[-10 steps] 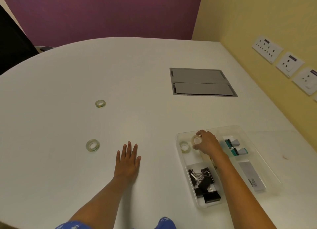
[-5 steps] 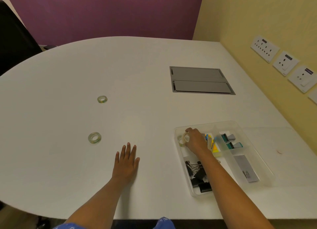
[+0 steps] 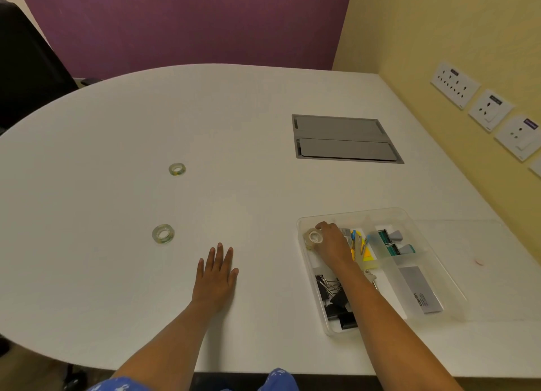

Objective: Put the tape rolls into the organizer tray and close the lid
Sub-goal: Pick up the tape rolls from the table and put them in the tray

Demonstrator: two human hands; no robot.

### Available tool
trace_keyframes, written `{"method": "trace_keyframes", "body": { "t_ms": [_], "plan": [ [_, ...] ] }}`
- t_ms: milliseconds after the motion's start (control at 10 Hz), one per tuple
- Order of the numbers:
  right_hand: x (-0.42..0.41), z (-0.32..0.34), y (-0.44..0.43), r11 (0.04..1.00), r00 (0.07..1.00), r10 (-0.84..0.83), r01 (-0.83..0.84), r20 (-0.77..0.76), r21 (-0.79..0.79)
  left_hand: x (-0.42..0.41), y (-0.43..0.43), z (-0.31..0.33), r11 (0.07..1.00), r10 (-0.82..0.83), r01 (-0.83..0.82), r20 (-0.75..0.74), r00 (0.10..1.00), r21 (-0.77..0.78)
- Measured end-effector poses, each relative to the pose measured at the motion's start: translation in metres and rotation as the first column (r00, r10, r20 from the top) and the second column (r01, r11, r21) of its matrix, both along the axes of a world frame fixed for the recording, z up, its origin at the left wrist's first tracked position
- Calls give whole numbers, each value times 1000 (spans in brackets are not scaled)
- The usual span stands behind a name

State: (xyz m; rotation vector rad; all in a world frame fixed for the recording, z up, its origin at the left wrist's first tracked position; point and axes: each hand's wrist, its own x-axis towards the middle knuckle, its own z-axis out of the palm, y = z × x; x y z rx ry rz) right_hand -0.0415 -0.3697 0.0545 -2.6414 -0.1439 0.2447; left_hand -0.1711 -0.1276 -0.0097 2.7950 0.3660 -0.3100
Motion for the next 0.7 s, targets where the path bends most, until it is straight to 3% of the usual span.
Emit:
{"method": "trace_keyframes", "body": {
  "t_ms": [400,600,700],
  "plan": [
    [-3,1,6,996,999,-43,44,-15,81,-1,2,-4,1000,-5,5,19,1000,-3],
    [-9,15,17,973,982,-158,136,107,187,-7,8,-5,999,-16,19,72,997,-31],
    [-15,27,38,967,973,-130,82,193,240,-18,16,-8,1000,-14,14,114,993,1]
  ]
}}
